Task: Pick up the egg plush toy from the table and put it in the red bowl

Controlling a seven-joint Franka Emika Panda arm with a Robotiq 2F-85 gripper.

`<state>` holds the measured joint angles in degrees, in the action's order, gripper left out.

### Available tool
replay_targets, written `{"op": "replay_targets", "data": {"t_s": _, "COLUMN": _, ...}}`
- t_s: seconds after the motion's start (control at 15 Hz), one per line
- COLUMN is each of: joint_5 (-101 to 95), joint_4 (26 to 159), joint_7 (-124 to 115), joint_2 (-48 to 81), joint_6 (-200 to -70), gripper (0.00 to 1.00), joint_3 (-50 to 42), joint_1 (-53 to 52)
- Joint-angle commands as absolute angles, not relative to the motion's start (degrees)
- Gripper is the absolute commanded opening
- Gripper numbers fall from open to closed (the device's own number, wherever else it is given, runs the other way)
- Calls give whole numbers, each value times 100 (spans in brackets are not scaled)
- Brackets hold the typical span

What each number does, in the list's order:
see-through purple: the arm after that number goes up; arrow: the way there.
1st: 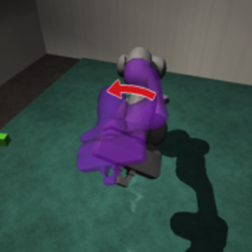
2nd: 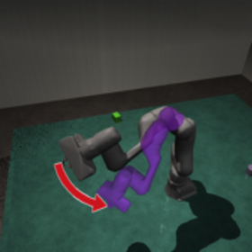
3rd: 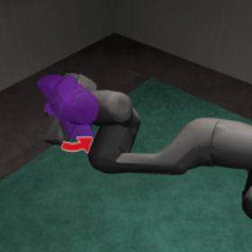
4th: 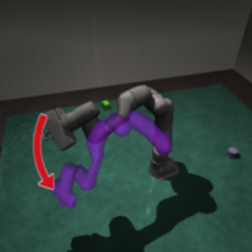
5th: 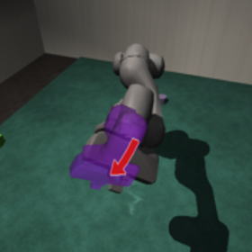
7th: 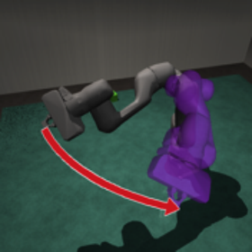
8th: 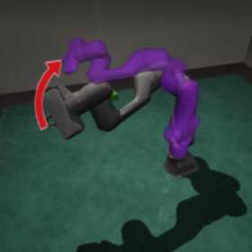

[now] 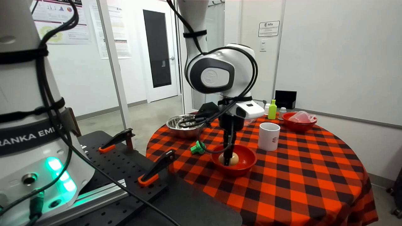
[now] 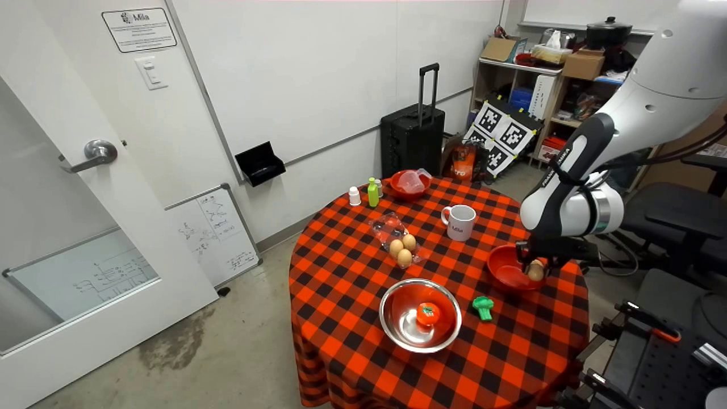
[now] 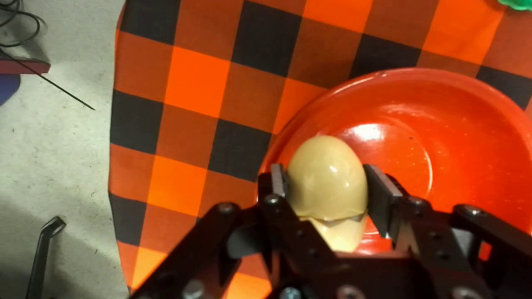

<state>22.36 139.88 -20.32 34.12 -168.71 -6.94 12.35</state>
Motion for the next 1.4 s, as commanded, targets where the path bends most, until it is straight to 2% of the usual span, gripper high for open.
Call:
{"op": "replay_targets", "data": {"t_s": 0.0, "joint_5": 2388, "joint_4": 13662, "joint_7": -2003, "joint_2": 3829, "joint_6": -17101, "gripper": 23, "joint_3": -519, "joint_1": 1440}}
{"op": "replay_targets", "data": {"t_s": 0.33, "joint_5": 2378, "joint_4": 13327, "joint_7": -2001, "joint_2": 4085, "joint_6": -17096, "gripper": 23, "joint_3": -426, "joint_1": 1545}}
{"op": "replay_targets", "data": {"t_s": 0.4, "joint_5": 2381, "joint_4": 13277, "joint_7": -1995, "joint_2": 4116, "joint_6": -17106, "gripper": 73, "joint_3": -405, "joint_1": 1558}}
{"op": "replay_targets", "data": {"t_s": 0.47, "joint_5": 2381, "joint_4": 13238, "joint_7": -2001, "joint_2": 4136, "joint_6": -17106, "gripper": 73, "joint_3": -401, "joint_1": 1554}}
{"op": "replay_targets", "data": {"t_s": 0.73, "joint_5": 2390, "joint_4": 13176, "joint_7": -2000, "joint_2": 4163, "joint_6": -17108, "gripper": 99, "joint_3": -388, "joint_1": 1566}}
{"op": "replay_targets", "data": {"t_s": 1.33, "joint_5": 2367, "joint_4": 13904, "joint_7": -2022, "joint_2": 3192, "joint_6": -17677, "gripper": 100, "joint_3": -450, "joint_1": 1392}}
